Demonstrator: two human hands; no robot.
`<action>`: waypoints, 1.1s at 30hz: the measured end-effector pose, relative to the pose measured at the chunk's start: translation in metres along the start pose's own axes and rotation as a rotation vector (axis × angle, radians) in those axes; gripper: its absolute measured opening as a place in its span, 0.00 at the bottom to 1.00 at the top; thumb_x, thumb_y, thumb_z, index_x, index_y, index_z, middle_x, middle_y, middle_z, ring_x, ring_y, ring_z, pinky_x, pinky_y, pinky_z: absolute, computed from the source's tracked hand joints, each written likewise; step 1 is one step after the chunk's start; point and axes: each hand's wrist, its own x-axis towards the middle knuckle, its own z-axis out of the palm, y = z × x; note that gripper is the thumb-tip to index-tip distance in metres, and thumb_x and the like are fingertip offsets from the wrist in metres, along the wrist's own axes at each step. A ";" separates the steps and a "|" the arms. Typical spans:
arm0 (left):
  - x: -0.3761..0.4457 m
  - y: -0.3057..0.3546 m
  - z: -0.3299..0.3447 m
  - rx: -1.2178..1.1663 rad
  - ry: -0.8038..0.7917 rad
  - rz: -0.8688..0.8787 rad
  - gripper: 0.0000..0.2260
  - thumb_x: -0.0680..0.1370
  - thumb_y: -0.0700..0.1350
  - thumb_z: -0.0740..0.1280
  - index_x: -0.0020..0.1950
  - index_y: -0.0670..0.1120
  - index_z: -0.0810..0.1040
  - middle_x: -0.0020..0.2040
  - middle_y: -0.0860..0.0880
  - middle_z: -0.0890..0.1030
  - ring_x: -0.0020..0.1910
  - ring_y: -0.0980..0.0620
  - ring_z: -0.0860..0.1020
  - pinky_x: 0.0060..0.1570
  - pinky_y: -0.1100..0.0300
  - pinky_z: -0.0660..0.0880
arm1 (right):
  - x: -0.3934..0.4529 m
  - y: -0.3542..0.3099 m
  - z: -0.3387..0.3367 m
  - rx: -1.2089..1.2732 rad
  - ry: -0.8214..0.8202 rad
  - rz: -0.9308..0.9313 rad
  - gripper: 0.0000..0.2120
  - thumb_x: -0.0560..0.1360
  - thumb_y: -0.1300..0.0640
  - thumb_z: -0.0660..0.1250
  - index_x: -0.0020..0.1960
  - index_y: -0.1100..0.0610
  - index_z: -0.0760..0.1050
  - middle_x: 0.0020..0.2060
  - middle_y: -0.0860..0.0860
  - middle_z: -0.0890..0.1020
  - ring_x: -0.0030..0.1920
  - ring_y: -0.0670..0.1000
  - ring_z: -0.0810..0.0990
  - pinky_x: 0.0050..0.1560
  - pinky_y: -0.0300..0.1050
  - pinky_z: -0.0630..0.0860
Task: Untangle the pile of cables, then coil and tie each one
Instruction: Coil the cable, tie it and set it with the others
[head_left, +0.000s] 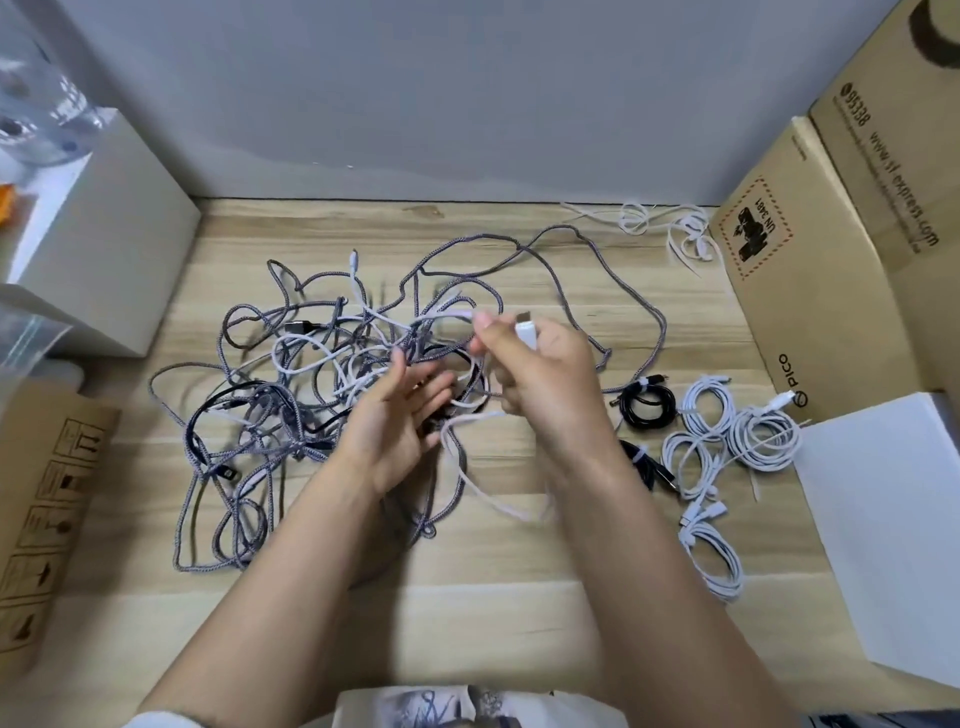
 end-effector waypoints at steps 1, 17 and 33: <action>0.006 0.005 -0.001 -0.022 0.016 0.006 0.22 0.79 0.62 0.52 0.60 0.48 0.73 0.64 0.48 0.75 0.64 0.52 0.71 0.50 0.56 0.67 | -0.002 -0.010 0.000 0.048 -0.010 -0.045 0.13 0.77 0.63 0.63 0.34 0.59 0.71 0.16 0.43 0.69 0.17 0.40 0.66 0.21 0.26 0.60; 0.051 0.095 -0.026 0.027 0.205 0.077 0.21 0.80 0.61 0.50 0.53 0.47 0.73 0.47 0.49 0.80 0.48 0.51 0.77 0.46 0.54 0.75 | -0.039 -0.037 -0.013 0.040 -0.263 -0.409 0.08 0.64 0.55 0.66 0.28 0.47 0.77 0.22 0.43 0.74 0.24 0.42 0.67 0.26 0.34 0.61; -0.002 0.133 0.003 -0.488 -0.132 0.212 0.09 0.72 0.38 0.64 0.48 0.35 0.78 0.43 0.44 0.83 0.39 0.50 0.83 0.38 0.56 0.80 | -0.046 -0.006 -0.042 -0.309 0.064 -0.085 0.09 0.57 0.61 0.63 0.20 0.59 0.67 0.20 0.51 0.64 0.24 0.46 0.61 0.26 0.38 0.58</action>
